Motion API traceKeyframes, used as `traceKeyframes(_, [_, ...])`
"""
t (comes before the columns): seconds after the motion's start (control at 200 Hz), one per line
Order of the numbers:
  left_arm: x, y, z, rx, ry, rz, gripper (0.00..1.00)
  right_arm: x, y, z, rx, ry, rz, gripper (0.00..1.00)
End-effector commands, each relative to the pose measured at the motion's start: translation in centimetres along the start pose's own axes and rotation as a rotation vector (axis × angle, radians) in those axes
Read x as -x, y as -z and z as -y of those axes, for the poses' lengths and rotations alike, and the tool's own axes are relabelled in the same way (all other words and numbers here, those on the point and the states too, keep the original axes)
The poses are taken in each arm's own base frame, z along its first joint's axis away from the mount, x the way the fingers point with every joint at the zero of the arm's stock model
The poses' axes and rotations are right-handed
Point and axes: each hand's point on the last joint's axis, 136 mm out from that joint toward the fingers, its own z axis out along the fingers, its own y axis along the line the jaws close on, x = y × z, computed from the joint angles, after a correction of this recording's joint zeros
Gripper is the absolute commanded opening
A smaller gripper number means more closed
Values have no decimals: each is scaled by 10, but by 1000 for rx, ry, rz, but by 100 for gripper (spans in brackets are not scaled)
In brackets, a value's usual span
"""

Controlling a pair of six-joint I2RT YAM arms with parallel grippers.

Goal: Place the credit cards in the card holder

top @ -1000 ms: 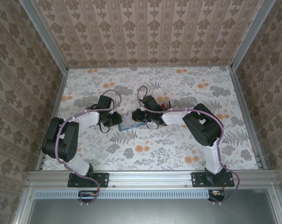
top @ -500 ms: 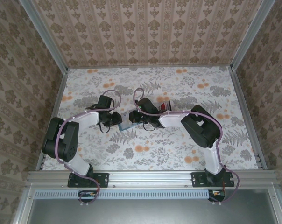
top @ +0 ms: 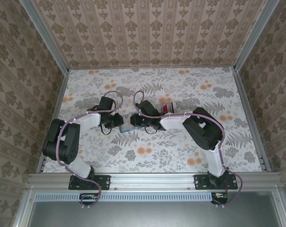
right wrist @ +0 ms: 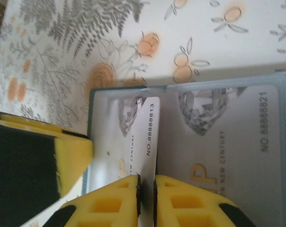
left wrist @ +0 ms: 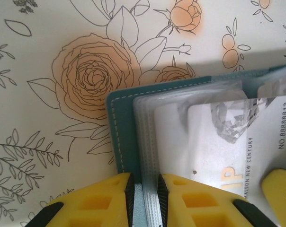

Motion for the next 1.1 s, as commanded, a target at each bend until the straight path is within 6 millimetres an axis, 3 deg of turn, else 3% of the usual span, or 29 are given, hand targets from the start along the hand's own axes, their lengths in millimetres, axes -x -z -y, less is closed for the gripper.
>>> traceKeyframes(0.0, [-6,-6,-8,34,18,-40,25,-24,1,15,-81,52,-70,23])
traceKeyframes(0.07, [-6,-5,-8,35,18,-40,25,-17,4,13,-96,76,-67,29])
traceKeyframes(0.385, [-9,-5,-13,51,19,-41,24,10,33,0,-162,189,-54,36])
traceKeyframes(0.49, [-9,-5,-13,50,20,-41,23,18,43,3,-192,208,-43,36])
traceKeyframes(0.56, [-7,-3,-11,45,17,-35,22,22,45,7,-200,208,-38,31])
traceKeyframes(0.78, [-6,-1,-11,43,14,-27,20,17,28,12,-182,187,-89,13])
traceKeyframes(1.095, [-9,-2,-13,44,22,-29,20,4,5,10,-142,173,-168,12])
